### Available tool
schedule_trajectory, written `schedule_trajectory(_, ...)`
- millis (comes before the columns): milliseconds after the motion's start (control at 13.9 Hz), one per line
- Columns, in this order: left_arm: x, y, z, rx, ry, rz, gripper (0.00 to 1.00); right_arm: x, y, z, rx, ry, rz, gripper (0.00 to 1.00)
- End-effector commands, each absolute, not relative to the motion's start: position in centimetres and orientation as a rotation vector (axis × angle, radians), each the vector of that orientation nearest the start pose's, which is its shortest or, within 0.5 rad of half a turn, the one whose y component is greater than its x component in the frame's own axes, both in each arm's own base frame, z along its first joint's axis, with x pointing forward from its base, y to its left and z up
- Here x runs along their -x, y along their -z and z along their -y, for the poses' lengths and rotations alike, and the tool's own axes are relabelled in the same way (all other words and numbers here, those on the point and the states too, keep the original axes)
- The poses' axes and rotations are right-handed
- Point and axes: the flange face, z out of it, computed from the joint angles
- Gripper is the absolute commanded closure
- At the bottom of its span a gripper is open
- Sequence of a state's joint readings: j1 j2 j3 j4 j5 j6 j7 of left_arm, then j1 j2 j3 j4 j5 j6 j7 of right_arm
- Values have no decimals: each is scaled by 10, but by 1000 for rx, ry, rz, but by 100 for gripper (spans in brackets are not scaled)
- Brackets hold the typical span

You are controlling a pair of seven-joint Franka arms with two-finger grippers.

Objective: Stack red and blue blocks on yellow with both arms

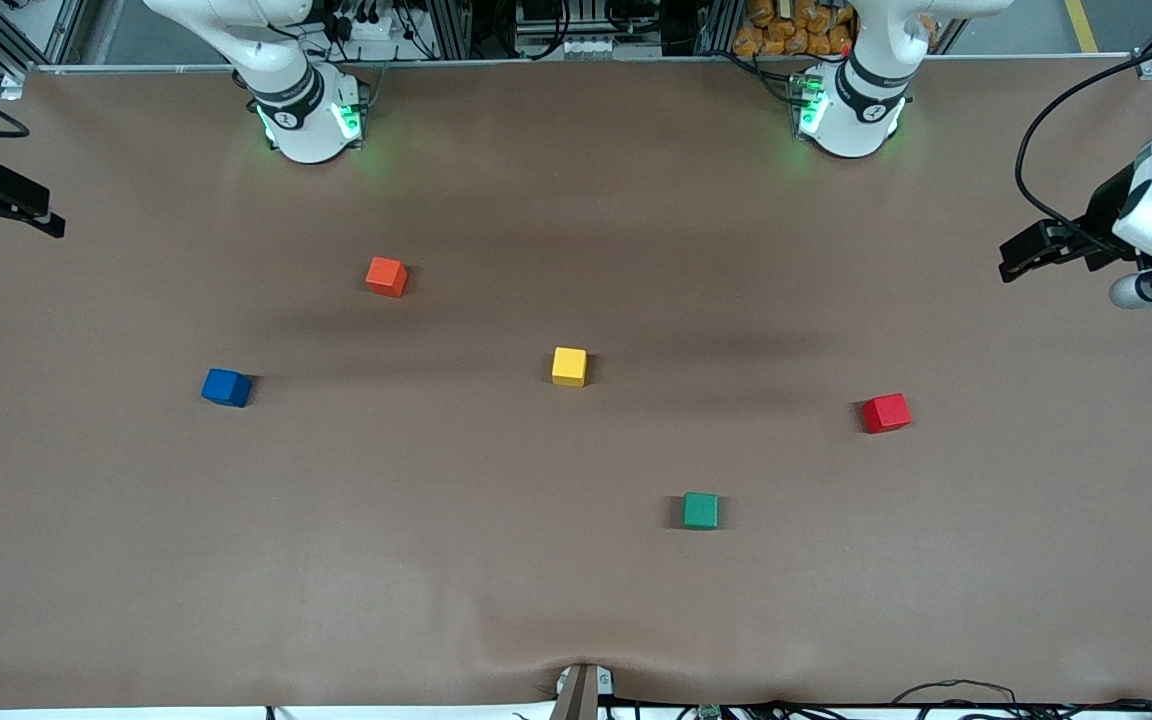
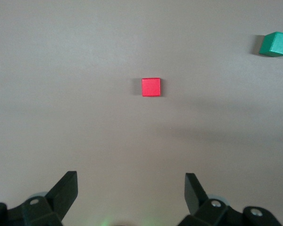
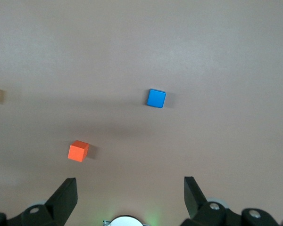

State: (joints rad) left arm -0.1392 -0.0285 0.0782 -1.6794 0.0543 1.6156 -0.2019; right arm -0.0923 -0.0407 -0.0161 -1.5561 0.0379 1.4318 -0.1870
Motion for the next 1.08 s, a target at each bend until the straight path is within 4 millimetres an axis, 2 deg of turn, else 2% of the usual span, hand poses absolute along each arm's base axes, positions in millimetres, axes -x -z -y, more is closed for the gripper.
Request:
schedule_trajectory(0,-547,-595,23,3081,-47,201,0,-518,-647,56,3074,-104,121,0)
schedule_trajectory(288,-548,-592,23,3080,-57,199,0,-518,-647,56,3068,-102,120,0)
schedule_trajectory(1010,-569,-548,21,3074,-85,182,0,-518,-647,57,3067,-102,118,0)
